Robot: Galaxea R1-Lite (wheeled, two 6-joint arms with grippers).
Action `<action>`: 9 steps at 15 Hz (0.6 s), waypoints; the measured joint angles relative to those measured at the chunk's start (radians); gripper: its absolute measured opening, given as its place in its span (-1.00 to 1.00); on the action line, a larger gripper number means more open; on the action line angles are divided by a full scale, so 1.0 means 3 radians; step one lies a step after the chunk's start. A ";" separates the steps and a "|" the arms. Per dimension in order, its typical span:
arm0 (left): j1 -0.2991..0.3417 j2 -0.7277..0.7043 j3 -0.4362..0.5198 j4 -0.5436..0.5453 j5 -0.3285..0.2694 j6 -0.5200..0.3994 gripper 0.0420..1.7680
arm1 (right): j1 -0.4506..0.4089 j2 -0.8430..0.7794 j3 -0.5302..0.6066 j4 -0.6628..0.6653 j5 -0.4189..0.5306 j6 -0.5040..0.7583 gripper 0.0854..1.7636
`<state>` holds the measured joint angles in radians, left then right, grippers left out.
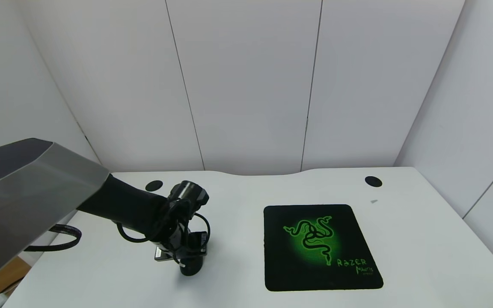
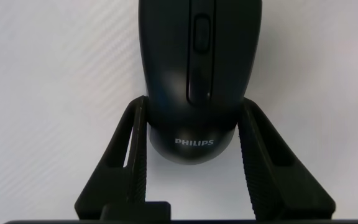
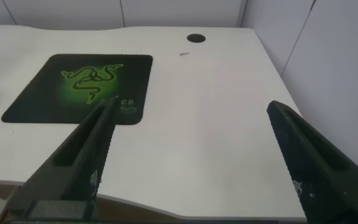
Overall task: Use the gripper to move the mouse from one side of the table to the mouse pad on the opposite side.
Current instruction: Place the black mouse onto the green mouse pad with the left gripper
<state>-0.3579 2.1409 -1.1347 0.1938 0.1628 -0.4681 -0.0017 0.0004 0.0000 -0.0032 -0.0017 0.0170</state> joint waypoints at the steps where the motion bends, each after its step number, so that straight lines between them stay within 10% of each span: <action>1: 0.0002 -0.0004 -0.0002 0.0000 0.0022 0.0000 0.01 | 0.0000 0.0000 0.0000 0.0000 0.0000 0.0000 0.94; 9: 0.0016 -0.0265 -0.0096 0.0234 0.0038 -0.0011 0.01 | 0.0000 0.0000 0.0000 0.0000 0.0000 0.0000 0.94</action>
<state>-0.3530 2.0615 -1.1636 0.2640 0.1743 -0.4715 -0.0017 0.0004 0.0000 -0.0032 -0.0017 0.0170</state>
